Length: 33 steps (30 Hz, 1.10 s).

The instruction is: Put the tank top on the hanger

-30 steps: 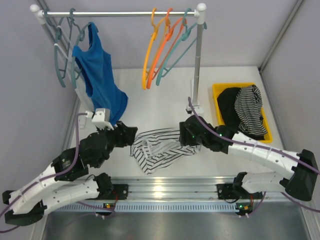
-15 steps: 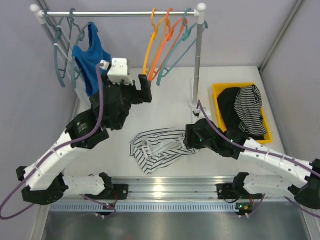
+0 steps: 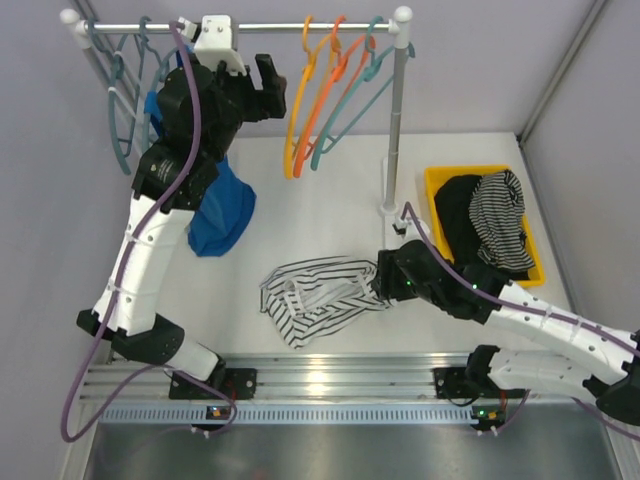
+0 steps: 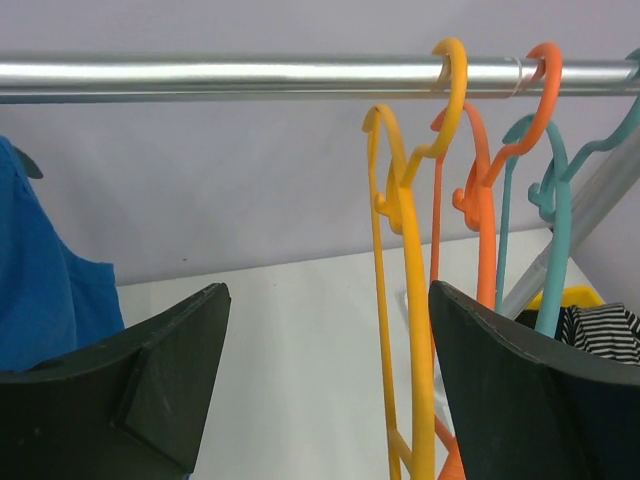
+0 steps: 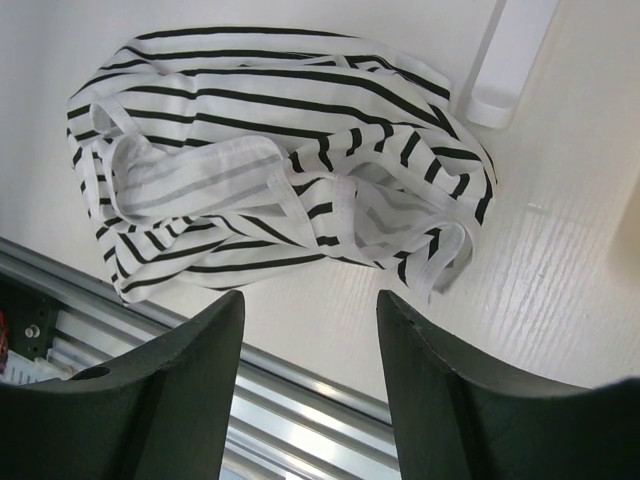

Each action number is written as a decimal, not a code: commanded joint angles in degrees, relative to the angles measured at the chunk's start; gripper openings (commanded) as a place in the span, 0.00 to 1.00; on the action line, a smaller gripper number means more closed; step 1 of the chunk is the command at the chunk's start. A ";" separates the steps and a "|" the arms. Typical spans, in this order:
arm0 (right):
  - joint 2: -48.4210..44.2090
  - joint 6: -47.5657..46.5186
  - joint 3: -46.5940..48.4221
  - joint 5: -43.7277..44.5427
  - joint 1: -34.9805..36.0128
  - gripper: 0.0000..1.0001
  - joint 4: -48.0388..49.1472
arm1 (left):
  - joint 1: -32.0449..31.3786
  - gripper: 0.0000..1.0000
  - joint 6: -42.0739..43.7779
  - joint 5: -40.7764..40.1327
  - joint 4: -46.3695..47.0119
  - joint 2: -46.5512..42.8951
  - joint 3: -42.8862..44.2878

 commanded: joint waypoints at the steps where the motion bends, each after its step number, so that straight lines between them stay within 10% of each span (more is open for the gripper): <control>1: -1.60 0.59 -0.67 -0.40 -0.70 0.55 -0.16 | 3.10 0.85 -0.23 11.52 -1.35 1.17 2.06; 33: -5.12 2.00 -3.66 -0.40 -0.70 0.52 -0.96 | 3.72 0.59 3.11 14.34 0.76 4.69 -4.26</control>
